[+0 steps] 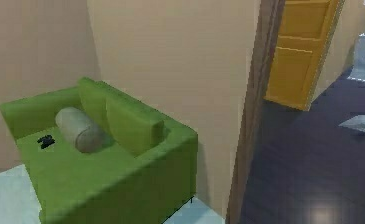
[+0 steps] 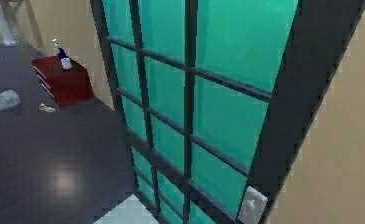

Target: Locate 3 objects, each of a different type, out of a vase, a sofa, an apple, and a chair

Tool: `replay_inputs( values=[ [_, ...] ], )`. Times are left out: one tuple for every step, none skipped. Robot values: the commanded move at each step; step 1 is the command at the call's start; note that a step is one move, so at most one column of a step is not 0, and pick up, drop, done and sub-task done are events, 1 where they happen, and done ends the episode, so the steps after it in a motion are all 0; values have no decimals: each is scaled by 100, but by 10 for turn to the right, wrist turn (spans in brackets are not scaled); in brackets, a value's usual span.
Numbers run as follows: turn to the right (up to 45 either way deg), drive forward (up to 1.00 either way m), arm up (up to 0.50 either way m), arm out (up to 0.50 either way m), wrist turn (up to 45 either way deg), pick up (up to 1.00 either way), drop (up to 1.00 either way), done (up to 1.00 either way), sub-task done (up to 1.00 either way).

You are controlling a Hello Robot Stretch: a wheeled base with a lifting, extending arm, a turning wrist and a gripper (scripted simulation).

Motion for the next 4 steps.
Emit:
replay_inputs(
  values=[
    [-240, 0, 0, 0, 0, 0, 0, 0, 0],
    [0, 0, 0, 0, 0, 0, 0, 0, 100],
    [450, 0, 0, 0, 0, 0, 0, 0, 0],
    [120, 0, 0, 0, 0, 0, 0, 0, 0]
  ],
)
